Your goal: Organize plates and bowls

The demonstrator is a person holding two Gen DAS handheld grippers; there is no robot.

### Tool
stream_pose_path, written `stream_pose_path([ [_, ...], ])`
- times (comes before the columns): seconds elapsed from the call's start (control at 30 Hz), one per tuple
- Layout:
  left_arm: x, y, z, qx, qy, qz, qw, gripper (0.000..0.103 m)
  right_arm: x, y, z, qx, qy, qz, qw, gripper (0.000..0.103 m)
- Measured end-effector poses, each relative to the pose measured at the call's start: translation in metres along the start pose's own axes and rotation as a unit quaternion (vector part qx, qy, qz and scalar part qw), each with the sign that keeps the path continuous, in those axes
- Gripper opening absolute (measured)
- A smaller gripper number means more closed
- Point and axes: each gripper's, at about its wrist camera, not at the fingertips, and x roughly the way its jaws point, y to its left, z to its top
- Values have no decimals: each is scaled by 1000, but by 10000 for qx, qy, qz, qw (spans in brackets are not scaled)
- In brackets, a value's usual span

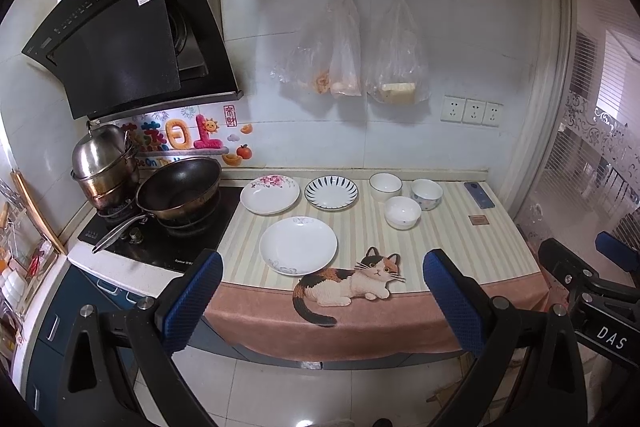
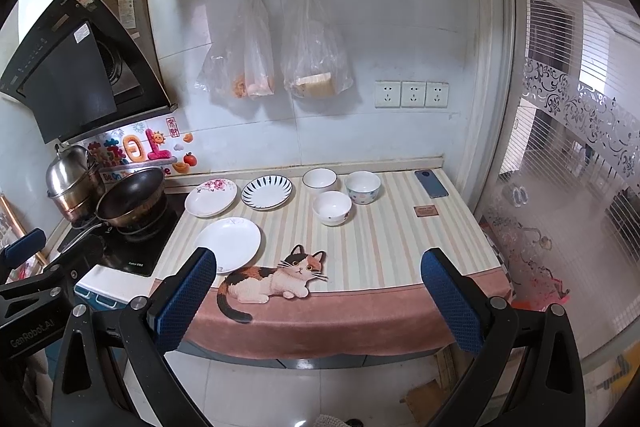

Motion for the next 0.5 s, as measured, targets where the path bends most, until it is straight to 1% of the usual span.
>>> stream_pose_path([
  [0.5, 3, -4, -1, 16, 12, 2, 10000, 103, 4, -7, 0, 24, 18, -45, 10000, 103],
])
